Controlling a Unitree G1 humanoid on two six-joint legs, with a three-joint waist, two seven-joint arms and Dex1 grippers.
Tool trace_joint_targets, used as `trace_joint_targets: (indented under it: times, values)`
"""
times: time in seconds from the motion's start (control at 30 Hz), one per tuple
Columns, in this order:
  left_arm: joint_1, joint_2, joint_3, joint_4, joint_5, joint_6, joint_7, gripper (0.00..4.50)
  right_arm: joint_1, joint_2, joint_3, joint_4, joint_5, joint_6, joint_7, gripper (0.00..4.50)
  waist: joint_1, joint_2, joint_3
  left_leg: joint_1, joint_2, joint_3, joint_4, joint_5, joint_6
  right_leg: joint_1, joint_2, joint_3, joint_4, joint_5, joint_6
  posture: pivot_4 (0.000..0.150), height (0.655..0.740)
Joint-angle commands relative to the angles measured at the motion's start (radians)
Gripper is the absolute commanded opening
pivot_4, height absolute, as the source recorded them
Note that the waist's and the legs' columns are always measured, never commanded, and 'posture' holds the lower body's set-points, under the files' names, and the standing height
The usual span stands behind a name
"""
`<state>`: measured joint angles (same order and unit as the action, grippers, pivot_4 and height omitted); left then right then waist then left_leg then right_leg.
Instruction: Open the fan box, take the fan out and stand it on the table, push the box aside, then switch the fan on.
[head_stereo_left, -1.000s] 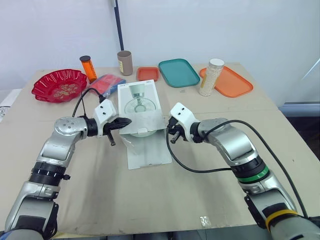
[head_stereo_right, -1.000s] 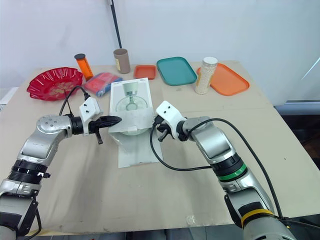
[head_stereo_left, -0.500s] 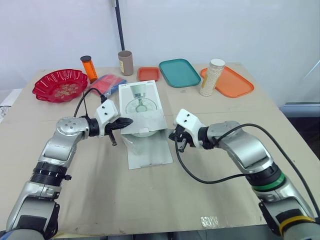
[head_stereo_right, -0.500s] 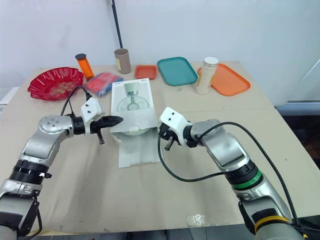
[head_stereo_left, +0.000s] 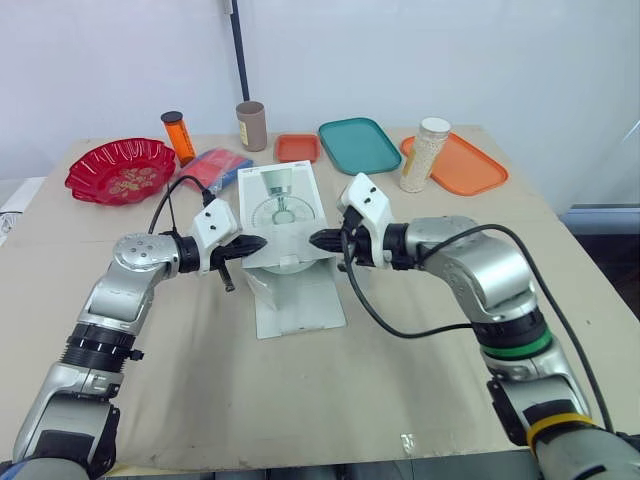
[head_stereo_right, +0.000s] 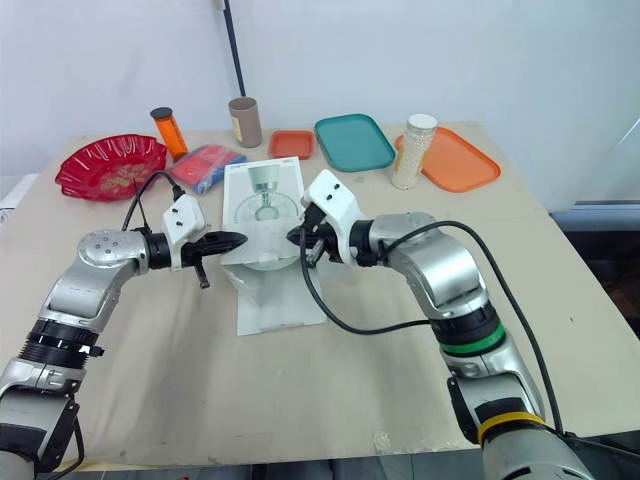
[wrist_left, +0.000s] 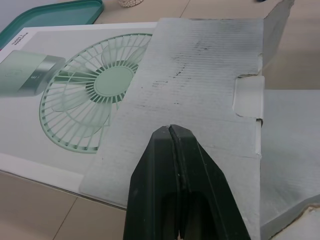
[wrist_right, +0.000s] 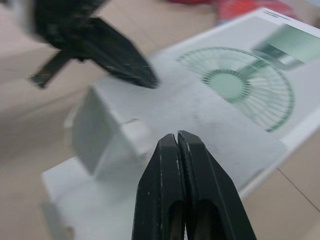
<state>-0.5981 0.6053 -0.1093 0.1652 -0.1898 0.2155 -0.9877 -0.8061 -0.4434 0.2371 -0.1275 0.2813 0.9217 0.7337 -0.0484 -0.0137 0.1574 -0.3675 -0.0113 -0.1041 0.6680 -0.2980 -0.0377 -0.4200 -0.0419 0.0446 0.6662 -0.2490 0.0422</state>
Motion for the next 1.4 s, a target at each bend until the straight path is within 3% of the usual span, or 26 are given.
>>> trace_joint_targets:
  times: [0.03, 0.3, 0.6, 1.17, 1.4]
  values:
    - [0.029, 0.016, -0.011, 0.002, 0.022, 0.025, -0.003, 0.00, -0.015, 0.021, 0.021, 0.040, -0.038, -0.056, -0.024, 0.05, 0.000, 0.000, 0.000, 0.000, 0.000, 0.000, 0.000, 0.000, 0.000, 0.000, 0.000, 0.000, 0.000, 0.000, 0.000, 0.150, 0.7400]
    - [0.002, -0.003, 0.023, -0.112, -0.055, 0.109, -0.012, 0.00, 0.005, 0.023, 0.054, 0.086, -0.086, -0.100, -0.029, 0.05, -0.001, 0.000, 0.000, -0.001, 0.000, 0.001, 0.000, 0.000, 0.000, -0.001, 0.000, 0.000, 0.000, 0.000, 0.000, 0.150, 0.7400]
    - [0.075, 0.053, -0.061, -0.265, -0.045, 0.133, -0.109, 0.00, 0.024, 0.035, 0.056, 0.093, -0.094, -0.103, -0.042, 0.05, -0.001, 0.000, 0.000, -0.002, 0.000, 0.001, 0.000, 0.000, 0.000, -0.002, 0.000, 0.001, 0.000, 0.000, 0.000, 0.150, 0.7400]
    - [0.141, 0.265, -0.017, -0.220, 0.031, 0.043, -0.183, 0.00, 0.025, 0.057, 0.061, 0.099, -0.103, -0.122, -0.045, 0.05, -0.003, 0.000, 0.000, -0.001, 0.001, 0.001, -0.001, 0.000, 0.000, -0.002, 0.001, 0.001, 0.000, 0.000, 0.000, 0.150, 0.7400]
    - [0.110, 0.163, -0.008, -0.127, 0.031, 0.023, -0.093, 0.00, 0.025, 0.054, 0.061, 0.100, -0.107, -0.124, -0.039, 0.05, -0.002, 0.000, 0.000, -0.002, 0.001, 0.001, 0.000, 0.000, 0.001, -0.002, 0.001, 0.001, 0.000, 0.000, 0.000, 0.150, 0.7400]
